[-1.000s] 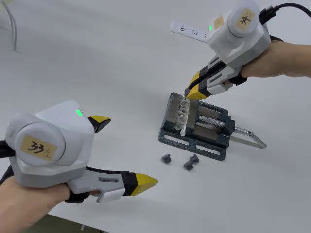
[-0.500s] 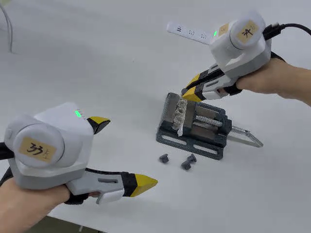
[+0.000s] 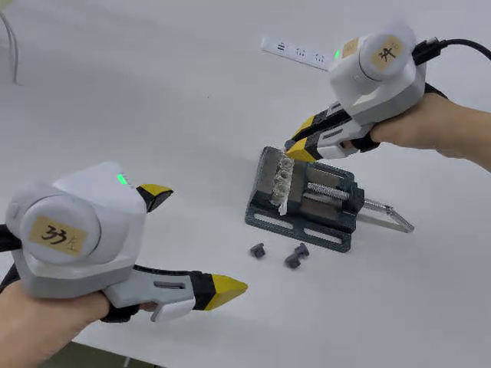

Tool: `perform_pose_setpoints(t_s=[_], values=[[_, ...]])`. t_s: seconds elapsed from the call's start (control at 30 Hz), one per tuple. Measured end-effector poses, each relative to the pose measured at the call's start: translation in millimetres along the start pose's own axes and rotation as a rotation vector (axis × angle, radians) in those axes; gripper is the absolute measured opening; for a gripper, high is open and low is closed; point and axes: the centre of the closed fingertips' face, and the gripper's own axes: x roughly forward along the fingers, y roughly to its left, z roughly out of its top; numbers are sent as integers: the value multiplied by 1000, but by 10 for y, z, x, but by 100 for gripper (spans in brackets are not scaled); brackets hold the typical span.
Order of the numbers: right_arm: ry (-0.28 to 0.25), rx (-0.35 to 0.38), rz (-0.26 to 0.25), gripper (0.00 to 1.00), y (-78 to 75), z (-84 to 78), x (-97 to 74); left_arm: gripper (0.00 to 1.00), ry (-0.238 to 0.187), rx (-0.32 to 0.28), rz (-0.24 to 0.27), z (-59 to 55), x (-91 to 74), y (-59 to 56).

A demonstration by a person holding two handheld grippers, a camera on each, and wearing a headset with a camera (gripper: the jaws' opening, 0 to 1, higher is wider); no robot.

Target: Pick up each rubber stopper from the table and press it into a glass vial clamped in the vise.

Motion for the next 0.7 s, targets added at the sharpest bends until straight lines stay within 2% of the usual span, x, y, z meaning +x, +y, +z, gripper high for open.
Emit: perform_pose_setpoints(t_s=[0.3,0.43,0.6,0.7], values=[[6,-9,3,8,-5,-9,-6,90,0,-4,-3,-17,3,3],[21,-12,0,19,-8,-48,-34,89,0,-6,-3,-26,5,10],[18,-38,4,13,-26,12,-154,90,-4,-7,-1,-23,4,35],[26,-65,6,12,-49,73,-208,89,-7,-6,0,-12,6,50]])
